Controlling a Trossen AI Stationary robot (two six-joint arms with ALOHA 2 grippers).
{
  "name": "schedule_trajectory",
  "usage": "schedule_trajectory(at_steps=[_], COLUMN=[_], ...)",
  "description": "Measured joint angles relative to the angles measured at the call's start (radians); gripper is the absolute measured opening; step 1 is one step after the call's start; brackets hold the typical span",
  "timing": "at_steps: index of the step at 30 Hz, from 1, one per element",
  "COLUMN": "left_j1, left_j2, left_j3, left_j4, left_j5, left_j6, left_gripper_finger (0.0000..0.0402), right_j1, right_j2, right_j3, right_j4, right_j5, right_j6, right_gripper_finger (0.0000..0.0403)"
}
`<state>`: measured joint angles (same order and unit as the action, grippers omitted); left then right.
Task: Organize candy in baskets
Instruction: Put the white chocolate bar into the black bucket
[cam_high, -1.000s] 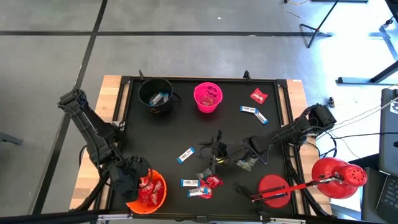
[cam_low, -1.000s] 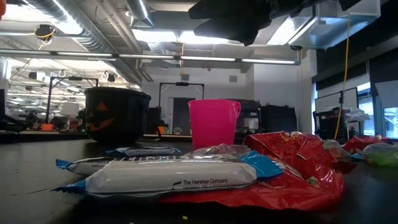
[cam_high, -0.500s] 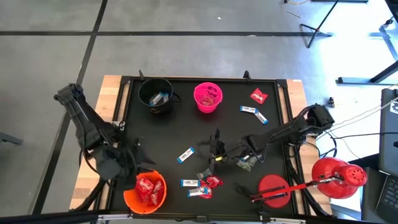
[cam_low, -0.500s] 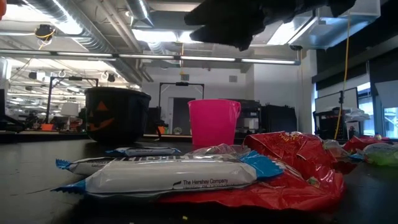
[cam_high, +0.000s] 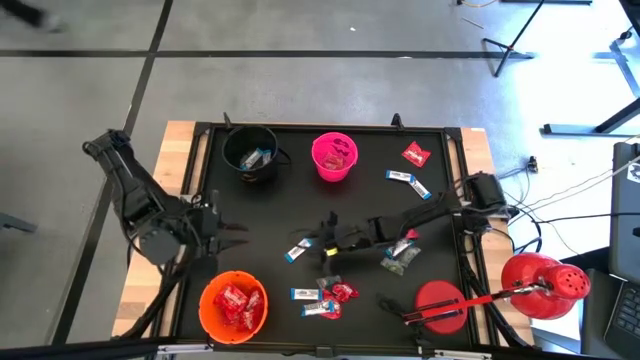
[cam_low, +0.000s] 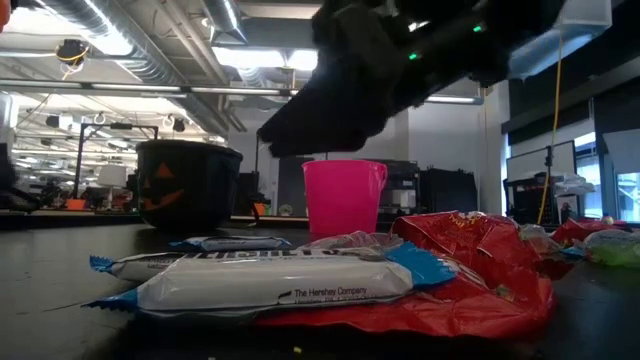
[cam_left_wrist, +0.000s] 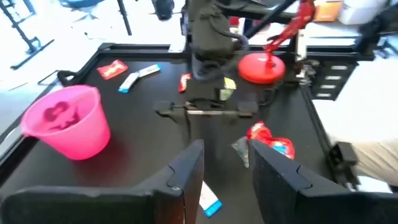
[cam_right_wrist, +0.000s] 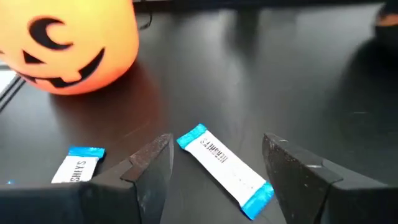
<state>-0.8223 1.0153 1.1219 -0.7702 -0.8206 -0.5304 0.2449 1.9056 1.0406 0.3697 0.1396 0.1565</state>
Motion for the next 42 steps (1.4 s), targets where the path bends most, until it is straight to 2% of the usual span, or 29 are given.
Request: schedule_trajectory(at_steps=[5,10,14,23,28,37,42], left_j1=[0.034,0.039,0.039,0.039,0.039,0.039,0.039], left_j2=[-0.020,-0.044,-0.083,-0.100,-0.100,-0.100,-0.100], left_j3=[-0.057,-0.181,-0.302,-0.487,-0.517,-0.517,-0.517], left_j4=[0.019,0.157,0.255,0.513,0.559,0.579,0.579], left_j5=[-0.007,-0.006,-0.019,-0.034,-0.034,-0.044,-0.057], left_j6=[-0.040,-0.035,-0.095,-0.141,-0.142,-0.141,-0.141], left_gripper_finger=[0.0117,0.0117,0.0117,0.0117,0.0117,0.0117,0.0117], right_j1=[-0.006,-0.006,-0.023,-0.085,-0.111,-0.109,-0.108], right_j2=[0.099,0.173,0.194,0.194,0.210,0.223,0.223], right_j3=[0.119,0.210,0.231,0.231,0.230,0.233,0.233], right_j4=[-0.144,-0.271,-0.298,-0.326,-0.327,-0.336,-0.340], right_j5=[-0.046,-0.040,-0.020,-0.076,-0.152,-0.157,-0.160], right_j6=[-0.079,-0.143,-0.136,-0.128,-0.104,-0.108,-0.111], right_gripper_finger=[0.0241,0.0241,0.0241,0.0241,0.0241,0.0239,0.0192])
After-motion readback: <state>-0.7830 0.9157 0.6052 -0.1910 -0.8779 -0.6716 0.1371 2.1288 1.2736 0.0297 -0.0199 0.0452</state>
